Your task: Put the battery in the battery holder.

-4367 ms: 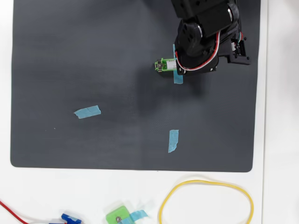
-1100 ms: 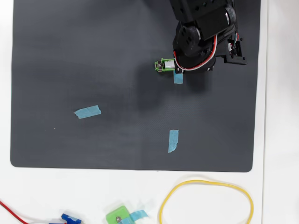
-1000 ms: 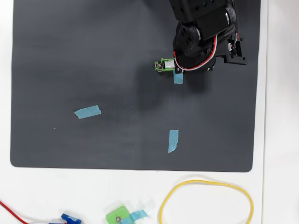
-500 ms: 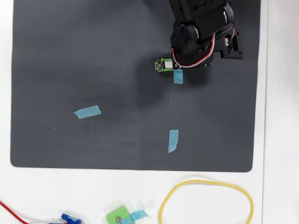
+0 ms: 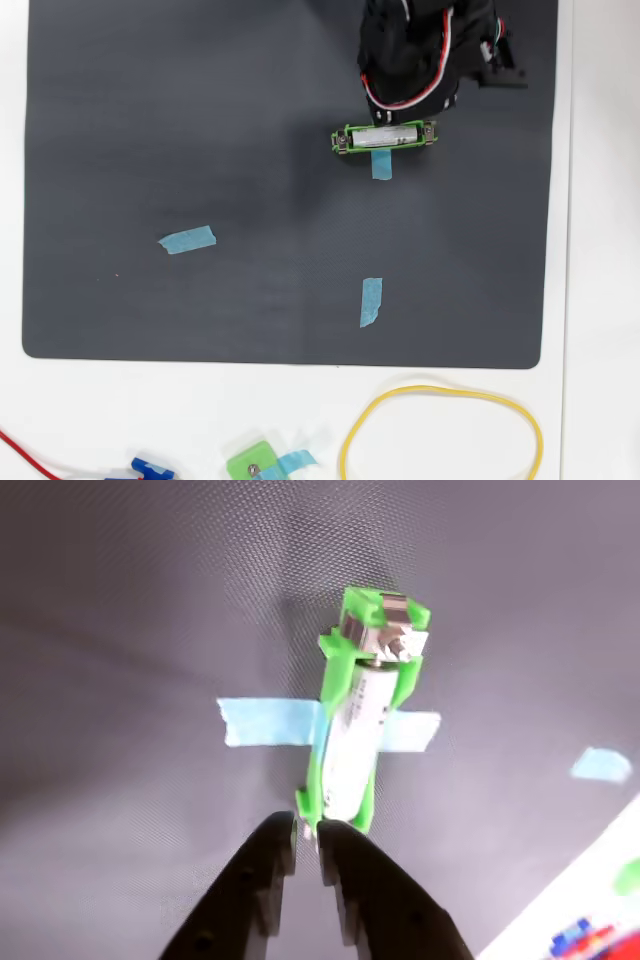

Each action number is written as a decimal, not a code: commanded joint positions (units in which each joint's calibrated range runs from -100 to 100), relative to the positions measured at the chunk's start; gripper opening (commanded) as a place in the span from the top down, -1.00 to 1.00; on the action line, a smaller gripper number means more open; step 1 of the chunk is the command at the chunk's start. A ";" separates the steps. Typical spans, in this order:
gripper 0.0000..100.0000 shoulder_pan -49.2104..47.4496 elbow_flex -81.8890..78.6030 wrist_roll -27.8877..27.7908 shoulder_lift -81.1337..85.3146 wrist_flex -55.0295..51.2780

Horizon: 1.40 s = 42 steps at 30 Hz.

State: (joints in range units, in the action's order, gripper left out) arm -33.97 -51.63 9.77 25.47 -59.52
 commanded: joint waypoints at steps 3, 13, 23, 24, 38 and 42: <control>1.00 -0.02 -17.62 -9.98 30.87 0.34; 1.00 15.55 -39.29 -13.32 63.62 -0.27; 1.00 24.47 -45.99 -11.49 74.02 0.43; 1.00 24.47 -46.08 -11.49 74.02 0.43; 1.00 31.53 -46.52 -10.03 74.11 0.43; 1.00 33.09 -46.52 -10.03 74.11 0.51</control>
State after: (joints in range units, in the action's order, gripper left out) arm -2.86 -98.28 -0.65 99.07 -59.60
